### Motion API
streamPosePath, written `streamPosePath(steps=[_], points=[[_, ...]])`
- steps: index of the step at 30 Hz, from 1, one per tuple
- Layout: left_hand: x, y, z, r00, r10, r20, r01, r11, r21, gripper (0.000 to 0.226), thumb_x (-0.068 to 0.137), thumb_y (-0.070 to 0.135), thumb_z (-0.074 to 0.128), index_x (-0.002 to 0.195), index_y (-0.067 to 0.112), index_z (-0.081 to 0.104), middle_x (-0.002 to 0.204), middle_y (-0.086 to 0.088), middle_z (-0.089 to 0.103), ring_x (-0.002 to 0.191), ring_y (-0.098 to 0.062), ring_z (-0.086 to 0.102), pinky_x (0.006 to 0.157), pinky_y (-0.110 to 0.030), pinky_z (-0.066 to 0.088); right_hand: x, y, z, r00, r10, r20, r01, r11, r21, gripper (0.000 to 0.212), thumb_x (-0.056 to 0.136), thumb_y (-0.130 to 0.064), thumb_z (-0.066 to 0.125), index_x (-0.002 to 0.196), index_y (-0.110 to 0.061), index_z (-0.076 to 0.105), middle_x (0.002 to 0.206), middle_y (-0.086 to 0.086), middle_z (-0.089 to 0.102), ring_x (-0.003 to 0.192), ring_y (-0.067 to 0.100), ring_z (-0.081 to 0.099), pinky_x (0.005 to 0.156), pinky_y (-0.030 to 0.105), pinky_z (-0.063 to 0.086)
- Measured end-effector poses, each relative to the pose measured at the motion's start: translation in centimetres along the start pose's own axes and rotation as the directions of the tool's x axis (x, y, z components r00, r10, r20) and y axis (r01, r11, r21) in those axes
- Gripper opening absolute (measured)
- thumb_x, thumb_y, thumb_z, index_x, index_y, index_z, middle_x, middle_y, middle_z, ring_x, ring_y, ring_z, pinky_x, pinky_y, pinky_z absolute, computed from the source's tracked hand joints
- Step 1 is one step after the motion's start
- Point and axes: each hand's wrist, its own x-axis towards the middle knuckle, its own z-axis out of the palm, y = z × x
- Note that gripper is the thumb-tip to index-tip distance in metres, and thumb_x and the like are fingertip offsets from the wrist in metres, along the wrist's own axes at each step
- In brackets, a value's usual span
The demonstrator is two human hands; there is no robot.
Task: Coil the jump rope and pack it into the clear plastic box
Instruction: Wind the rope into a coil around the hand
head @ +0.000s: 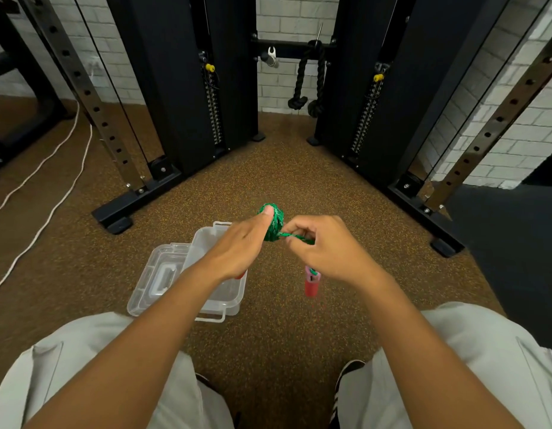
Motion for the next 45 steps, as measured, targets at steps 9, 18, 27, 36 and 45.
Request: streamPosePath(steps=[9, 18, 27, 36, 45], points=[[0.2, -0.4, 0.6, 0.974, 0.023, 0.224, 0.039, 0.962, -0.271, 0.062, 0.094, 0.075, 0.028, 0.110, 0.034, 0.072, 0.117, 0.013, 0.074, 0.115, -0.001, 0.063, 0.112, -0.035, 0.038, -0.1, 0.4, -1.4, 0.987, 0.001, -0.162, 0.002, 1.000, 0.023, 0.010, 0.094, -0.019, 0.071, 0.099, -0.025, 0.077, 0.091, -0.012, 0.068, 0.067, 0.000, 0.058, 0.065, 0.013, 0.042], [0.3, 0.0, 0.6, 0.912, 0.220, 0.346, 0.115, 0.673, -0.731, 0.070, 0.099, 0.047, 0.031, 0.127, -0.012, 0.057, 0.104, -0.019, 0.070, 0.097, -0.027, 0.064, 0.095, -0.035, 0.049, 0.2, 0.6, -2.0, 0.969, 0.092, -0.229, -0.005, 0.936, 0.351, 0.009, 0.089, -0.010, 0.076, 0.095, -0.017, 0.075, 0.089, -0.007, 0.075, 0.082, 0.003, 0.069, 0.076, 0.019, 0.055], [0.0, 0.7, -0.4, 0.932, 0.270, 0.243, 0.172, 0.262, -0.950, 0.073, 0.091, 0.043, 0.052, 0.144, -0.008, 0.046, 0.125, -0.019, 0.065, 0.119, -0.031, 0.058, 0.115, -0.054, 0.033, 0.4, 1.2, -1.0, 0.962, 0.191, -0.196, -0.069, 0.863, 0.501, 0.013, 0.098, -0.006, 0.065, 0.105, -0.013, 0.074, 0.097, 0.011, 0.077, 0.079, 0.015, 0.070, 0.072, 0.026, 0.060], [0.0, 0.8, -1.0, 0.988, 0.141, 0.057, 0.009, 0.320, -0.947, 0.060, 0.099, 0.033, 0.043, 0.148, -0.002, 0.044, 0.151, -0.017, 0.051, 0.146, -0.030, 0.041, 0.124, -0.048, 0.025, 0.7, 0.6, 1.6, 0.972, 0.178, -0.152, -0.124, 0.944, 0.307, 0.022, 0.094, -0.013, 0.070, 0.092, -0.035, 0.067, 0.077, -0.004, 0.072, 0.068, 0.011, 0.067, 0.072, 0.040, 0.058], [0.5, 0.2, -1.1, 0.993, 0.082, -0.089, -0.121, 0.688, -0.716, 0.030, 0.091, 0.032, 0.055, 0.104, 0.007, 0.062, 0.122, 0.001, 0.071, 0.113, -0.013, 0.061, 0.103, -0.035, 0.040, -0.1, -0.4, 1.3, 0.992, 0.115, -0.044, -0.113, 0.993, 0.045, 0.046, 0.093, -0.019, 0.068, 0.138, -0.025, 0.062, 0.117, -0.005, 0.068, 0.101, 0.009, 0.065, 0.087, 0.014, 0.047]])
